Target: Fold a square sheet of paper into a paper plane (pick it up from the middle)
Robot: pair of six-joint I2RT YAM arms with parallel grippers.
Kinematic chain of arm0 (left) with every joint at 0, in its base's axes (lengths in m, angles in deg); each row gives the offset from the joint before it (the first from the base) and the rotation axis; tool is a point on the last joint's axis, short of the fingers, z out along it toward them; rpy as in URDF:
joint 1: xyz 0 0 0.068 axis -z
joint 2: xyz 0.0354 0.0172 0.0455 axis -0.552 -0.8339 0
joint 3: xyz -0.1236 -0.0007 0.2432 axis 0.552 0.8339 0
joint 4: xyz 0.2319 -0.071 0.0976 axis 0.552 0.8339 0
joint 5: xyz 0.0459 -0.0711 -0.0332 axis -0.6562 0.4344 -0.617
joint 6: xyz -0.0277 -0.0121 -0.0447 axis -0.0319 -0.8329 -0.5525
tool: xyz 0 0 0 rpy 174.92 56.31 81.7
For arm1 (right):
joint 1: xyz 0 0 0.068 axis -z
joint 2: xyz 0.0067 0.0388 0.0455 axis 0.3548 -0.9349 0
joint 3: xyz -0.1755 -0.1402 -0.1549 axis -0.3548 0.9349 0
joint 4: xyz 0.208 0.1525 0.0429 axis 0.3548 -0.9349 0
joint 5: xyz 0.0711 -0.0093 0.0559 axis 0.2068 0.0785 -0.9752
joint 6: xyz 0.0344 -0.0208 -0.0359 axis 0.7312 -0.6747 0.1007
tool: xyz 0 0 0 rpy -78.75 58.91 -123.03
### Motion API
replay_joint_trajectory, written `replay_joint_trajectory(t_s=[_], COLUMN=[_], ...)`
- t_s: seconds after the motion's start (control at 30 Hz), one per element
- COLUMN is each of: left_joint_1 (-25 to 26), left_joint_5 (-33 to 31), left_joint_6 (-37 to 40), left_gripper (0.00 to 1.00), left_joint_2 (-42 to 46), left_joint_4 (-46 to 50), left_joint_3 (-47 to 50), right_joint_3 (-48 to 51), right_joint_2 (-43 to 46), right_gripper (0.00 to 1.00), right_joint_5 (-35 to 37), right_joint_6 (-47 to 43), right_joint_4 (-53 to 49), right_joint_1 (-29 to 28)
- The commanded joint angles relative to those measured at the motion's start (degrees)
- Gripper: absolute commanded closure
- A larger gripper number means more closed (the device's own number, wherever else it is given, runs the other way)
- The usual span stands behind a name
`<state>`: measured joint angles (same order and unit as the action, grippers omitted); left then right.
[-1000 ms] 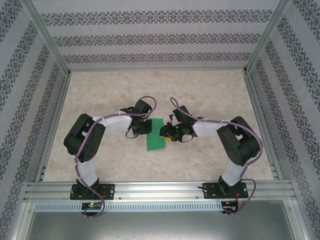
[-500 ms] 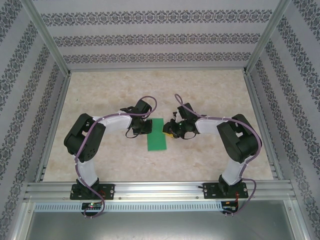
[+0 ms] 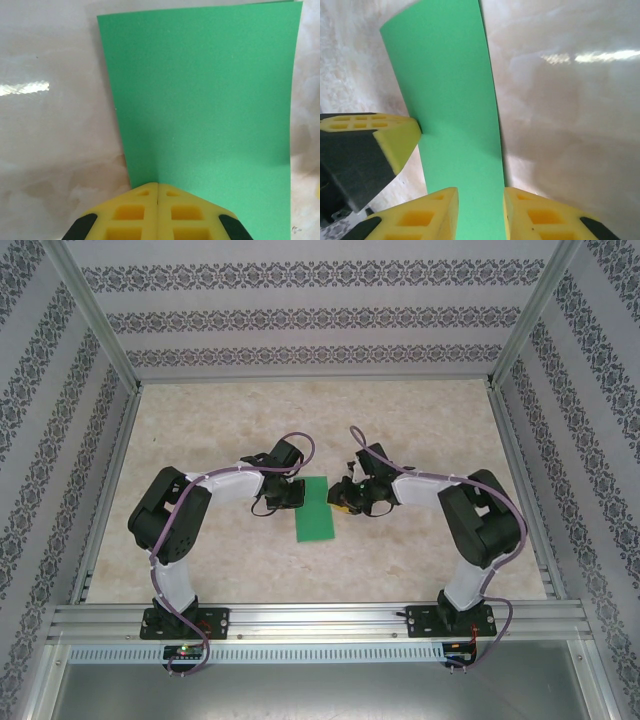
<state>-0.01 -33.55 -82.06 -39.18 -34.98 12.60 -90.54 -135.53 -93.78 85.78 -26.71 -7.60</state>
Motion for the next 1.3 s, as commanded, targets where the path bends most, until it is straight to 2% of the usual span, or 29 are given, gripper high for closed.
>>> replay_joint_trajectory(t_s=[0.0,0.1,0.2,0.53,0.8,1.03,1.13,1.17,1.27], left_joint_1=[-0.3,-0.2,-0.2,-0.2,-0.3,-0.2,-0.2,-0.2,-0.2], left_joint_5=[-0.2,0.1,0.9,1.2,1.7,-0.3,-0.5,-0.7,-1.6], left_joint_6=[1.2,1.3,1.4,1.4,2.4,5.1,6.0,6.2,6.6], left_gripper=[1.00,1.00,1.00,1.00,1.00,1.00,1.00,1.00,0.99], left_joint_2=[-1.6,-1.5,-1.8,-2.0,-2.1,-2.4,-1.6,-1.4,-0.1], left_joint_4=[1.5,1.2,1.0,1.0,0.2,1.8,1.3,1.1,0.9], left_joint_3=[-0.3,-0.3,-0.6,-0.8,-0.1,-1.1,-0.7,-0.7,-0.5], right_joint_3=[1.1,1.7,2.2,0.0,0.8,-3.4,-6.0,-6.4,-6.6], right_joint_2=[2.4,2.0,0.7,-2.7,-1.8,-5.2,-7.6,-8.1,-8.5], right_gripper=[0.70,0.72,0.73,0.74,0.76,0.74,0.78,0.82,0.85], right_joint_5=[3.5,5.2,2.0,2.1,-2.1,-3.9,-4.4,-4.7,-5.2], right_joint_6=[-2.0,-1.6,0.0,0.9,2.1,-0.3,-2.5,-3.0,-2.8], right_joint_4=[-3.9,-4.6,-1.3,0.3,5.9,4.4,1.3,1.0,0.6], right_joint_1=[-0.5,-1.2,-1.6,-4.4,-3.2,-1.7,-1.2,-1.0,-0.4])
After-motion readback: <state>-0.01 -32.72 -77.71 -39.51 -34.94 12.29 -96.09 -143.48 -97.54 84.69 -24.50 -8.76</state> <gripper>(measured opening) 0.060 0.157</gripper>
